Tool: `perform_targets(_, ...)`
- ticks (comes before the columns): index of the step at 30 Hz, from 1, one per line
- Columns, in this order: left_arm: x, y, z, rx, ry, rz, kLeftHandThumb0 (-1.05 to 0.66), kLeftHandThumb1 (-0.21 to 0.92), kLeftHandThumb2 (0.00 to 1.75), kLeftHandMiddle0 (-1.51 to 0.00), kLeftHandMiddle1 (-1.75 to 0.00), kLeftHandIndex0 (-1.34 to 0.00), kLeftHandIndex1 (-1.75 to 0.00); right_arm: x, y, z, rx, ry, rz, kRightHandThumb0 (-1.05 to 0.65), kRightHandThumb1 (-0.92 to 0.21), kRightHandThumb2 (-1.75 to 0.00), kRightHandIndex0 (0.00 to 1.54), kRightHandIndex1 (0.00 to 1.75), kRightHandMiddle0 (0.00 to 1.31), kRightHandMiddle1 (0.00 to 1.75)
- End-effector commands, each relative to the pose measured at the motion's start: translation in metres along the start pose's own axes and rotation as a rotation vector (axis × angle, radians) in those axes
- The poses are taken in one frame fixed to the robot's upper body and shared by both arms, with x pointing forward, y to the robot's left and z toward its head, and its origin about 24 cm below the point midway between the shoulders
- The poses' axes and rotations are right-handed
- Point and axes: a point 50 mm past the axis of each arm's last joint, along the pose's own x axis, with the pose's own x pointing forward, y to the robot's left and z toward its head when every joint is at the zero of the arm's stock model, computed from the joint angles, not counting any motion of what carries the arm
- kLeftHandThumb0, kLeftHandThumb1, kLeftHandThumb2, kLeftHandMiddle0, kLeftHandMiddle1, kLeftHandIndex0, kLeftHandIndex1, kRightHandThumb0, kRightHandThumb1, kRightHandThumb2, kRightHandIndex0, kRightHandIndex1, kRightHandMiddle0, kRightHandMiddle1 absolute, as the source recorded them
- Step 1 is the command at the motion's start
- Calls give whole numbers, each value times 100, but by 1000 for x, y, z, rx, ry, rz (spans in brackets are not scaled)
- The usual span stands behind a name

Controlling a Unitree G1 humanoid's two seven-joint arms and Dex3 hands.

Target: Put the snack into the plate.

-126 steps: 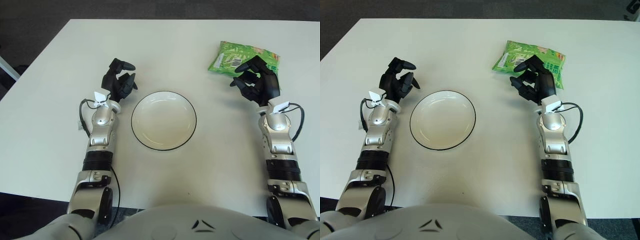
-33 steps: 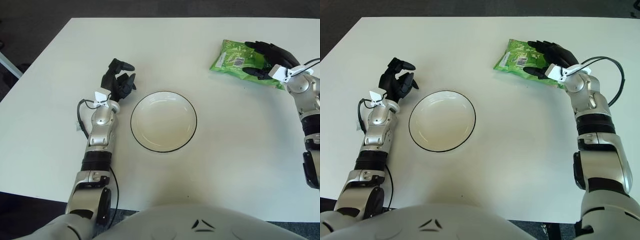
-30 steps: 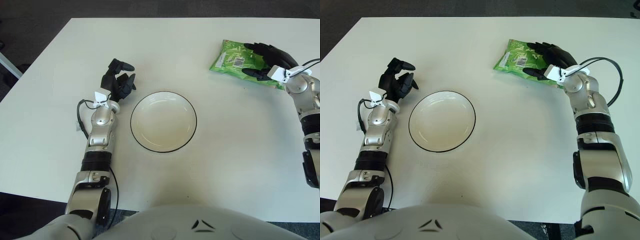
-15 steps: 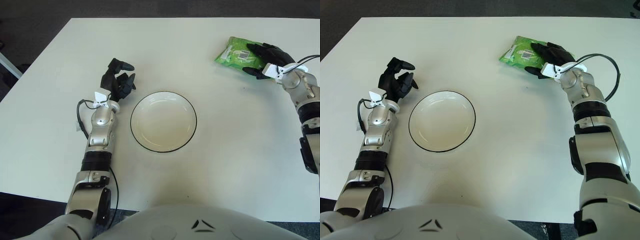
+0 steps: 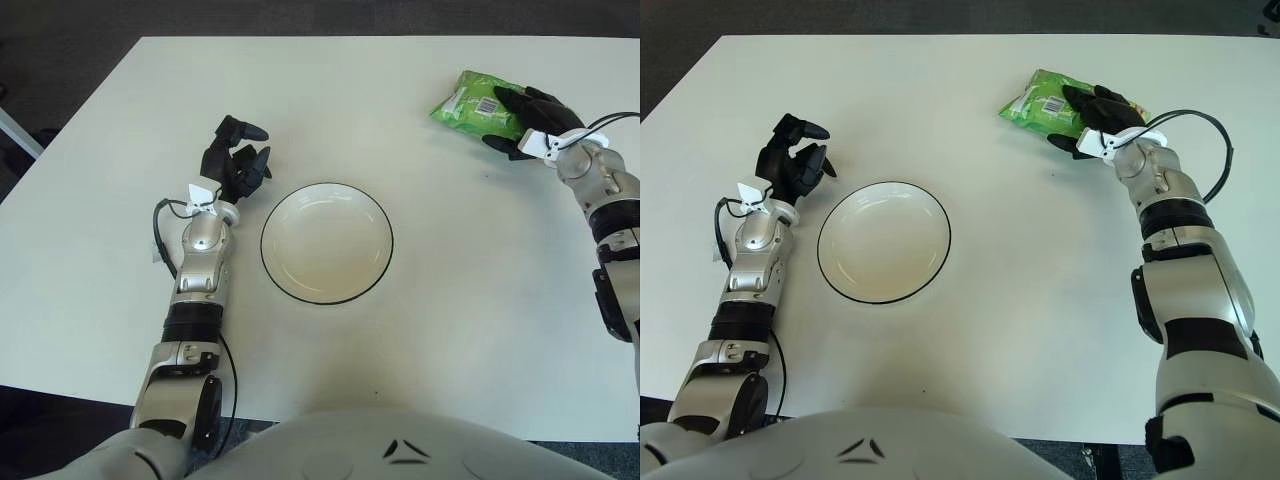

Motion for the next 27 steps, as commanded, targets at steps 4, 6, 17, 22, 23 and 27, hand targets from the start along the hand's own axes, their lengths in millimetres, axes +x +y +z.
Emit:
perform_targets(4, -32, -2, -37, -27, 160, 25, -35, 92, 33, -88, -175, -40, -154, -8, 33, -8, 10, 53, 55, -89, -92, -65, 9, 2, 33, 7)
perform_targets(6, -32, -2, -37, -27, 159, 25, -35, 92, 33, -88, -175, -40, -154, -9, 36, -8, 4, 69, -3, -83, -92, -56, 17, 3, 42, 10)
perform_targets(17, -32, -3, -37, -26, 155, 26, -35, 92, 33, -89, -175, -41, -154, -14, 40, -9, -107, 90, -208, -5, -81, -47, 31, 146, 53, 133)
perform_targets(22, -32, -4, -37, -26, 153, 27, -35, 92, 32, -89, -175, -41, -153, -15, 40, -8, -104, 96, -295, -1, -55, -98, 35, 166, 43, 167)
perform_targets(23, -32, -4, -37, -26, 153, 28, -35, 92, 32, -89, -175, -41, -153, -16, 39, -7, -98, 92, -320, 0, -53, -101, 36, 165, 43, 168)
perform_targets(27, -32, -5, -37, -26, 152, 29, -35, 92, 32, -89, -175, -41, -153, -19, 38, -6, -57, 61, -404, 0, -42, -115, 49, 163, 43, 173)
